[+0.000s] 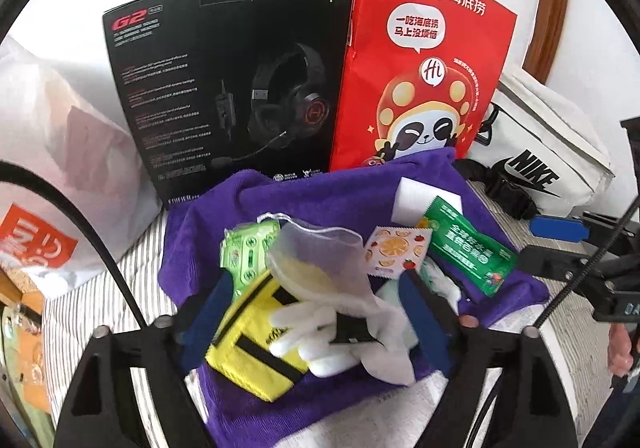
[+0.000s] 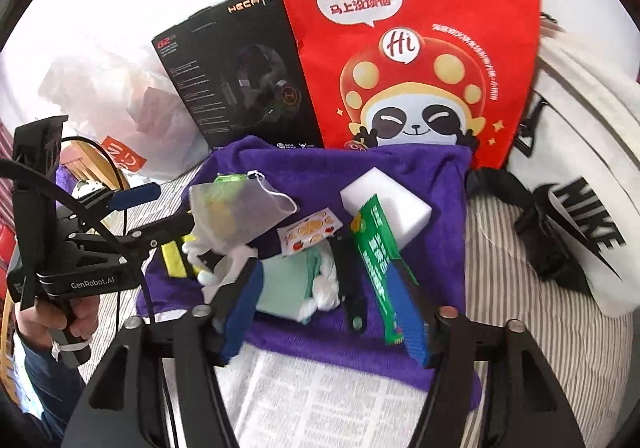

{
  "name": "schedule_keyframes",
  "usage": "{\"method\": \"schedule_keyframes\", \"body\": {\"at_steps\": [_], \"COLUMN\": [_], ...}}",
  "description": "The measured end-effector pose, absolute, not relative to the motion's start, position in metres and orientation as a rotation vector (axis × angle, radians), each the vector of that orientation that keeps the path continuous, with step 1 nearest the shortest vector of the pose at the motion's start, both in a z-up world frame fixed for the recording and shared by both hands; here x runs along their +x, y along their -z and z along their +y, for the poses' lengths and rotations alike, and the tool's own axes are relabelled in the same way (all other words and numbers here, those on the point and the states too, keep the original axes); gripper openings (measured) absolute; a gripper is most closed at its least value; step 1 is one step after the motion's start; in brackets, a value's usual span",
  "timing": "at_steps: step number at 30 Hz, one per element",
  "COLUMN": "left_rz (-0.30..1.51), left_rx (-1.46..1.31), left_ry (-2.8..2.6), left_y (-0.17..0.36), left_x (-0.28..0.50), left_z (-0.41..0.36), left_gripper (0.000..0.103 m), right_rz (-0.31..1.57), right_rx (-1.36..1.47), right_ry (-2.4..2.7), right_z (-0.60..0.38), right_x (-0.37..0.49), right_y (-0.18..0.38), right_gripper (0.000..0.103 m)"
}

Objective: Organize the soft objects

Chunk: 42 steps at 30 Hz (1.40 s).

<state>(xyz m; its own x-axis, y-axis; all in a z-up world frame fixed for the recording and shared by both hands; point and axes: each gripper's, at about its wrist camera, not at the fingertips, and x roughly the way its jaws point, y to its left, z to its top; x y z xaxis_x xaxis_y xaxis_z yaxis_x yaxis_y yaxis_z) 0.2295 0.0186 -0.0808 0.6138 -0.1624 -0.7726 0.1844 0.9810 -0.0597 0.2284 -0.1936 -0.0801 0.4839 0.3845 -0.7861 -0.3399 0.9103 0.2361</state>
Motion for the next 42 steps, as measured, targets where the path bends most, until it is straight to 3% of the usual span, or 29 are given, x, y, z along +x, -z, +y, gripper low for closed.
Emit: {"method": "schedule_keyframes", "body": {"at_steps": [2, 6, 8, 14, 29, 42], "left_rz": [0.896, 0.913, 0.908, 0.882, 0.784, 0.786], "left_rx": [0.008, -0.005, -0.023, -0.063, 0.015, -0.068], "left_ry": [0.2, 0.16, 0.14, 0.086, -0.042, -0.028], "left_y": [0.078, 0.07, 0.064, 0.047, 0.01, 0.014], "left_x": [0.223, 0.207, 0.196, 0.157, 0.068, 0.051], "left_z": [0.019, 0.022, 0.024, 0.027, -0.013, -0.018], "left_gripper": [0.086, 0.086, 0.086, 0.086, 0.089, 0.089], "right_rz": [0.965, 0.944, 0.936, 0.906, 0.89, 0.887], "right_rx": [0.044, 0.032, 0.04, 0.041, -0.014, -0.052], "right_ry": [-0.424, -0.388, -0.365, -0.309, -0.2, -0.166], "right_z": [-0.195, -0.196, -0.198, -0.196, -0.204, -0.215], "right_x": [0.218, 0.198, 0.19, 0.167, 0.098, 0.079], "right_y": [0.075, 0.064, 0.059, 0.047, 0.037, 0.038], "right_gripper": [0.08, 0.084, 0.094, 0.102, 0.102, 0.102]}}
